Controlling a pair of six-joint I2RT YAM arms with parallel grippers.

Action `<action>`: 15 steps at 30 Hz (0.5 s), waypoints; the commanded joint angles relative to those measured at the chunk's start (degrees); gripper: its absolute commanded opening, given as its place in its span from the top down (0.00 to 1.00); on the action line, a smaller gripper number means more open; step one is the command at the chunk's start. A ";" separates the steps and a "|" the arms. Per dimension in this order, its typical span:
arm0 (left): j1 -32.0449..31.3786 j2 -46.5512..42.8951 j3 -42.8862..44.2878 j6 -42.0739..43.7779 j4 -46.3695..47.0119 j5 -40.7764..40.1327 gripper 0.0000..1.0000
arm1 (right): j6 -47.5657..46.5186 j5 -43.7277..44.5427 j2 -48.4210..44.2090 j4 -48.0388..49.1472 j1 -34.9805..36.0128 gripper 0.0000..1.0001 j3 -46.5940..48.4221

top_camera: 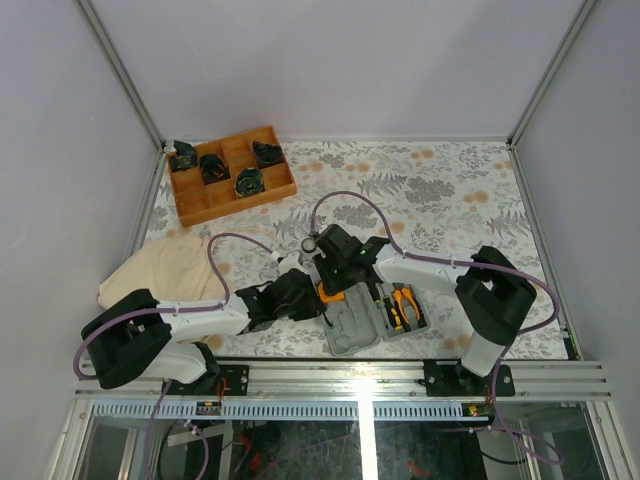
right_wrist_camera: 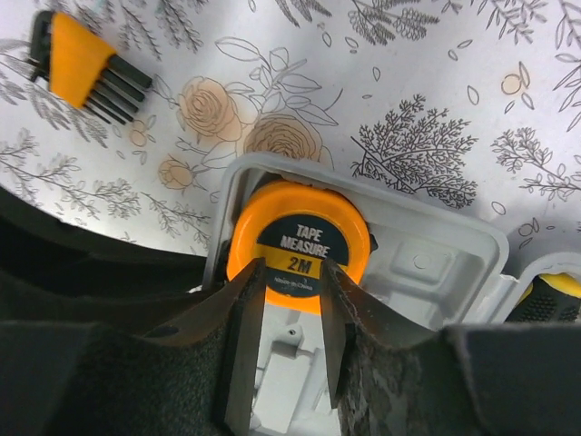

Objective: Sort the tools into containers
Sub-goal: Place the engineering item in the storage box.

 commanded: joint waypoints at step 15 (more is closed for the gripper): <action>-0.44 2.58 -2.61 0.24 5.69 -0.10 0.81 | 1.60 3.92 8.52 -5.57 2.70 0.64 -0.40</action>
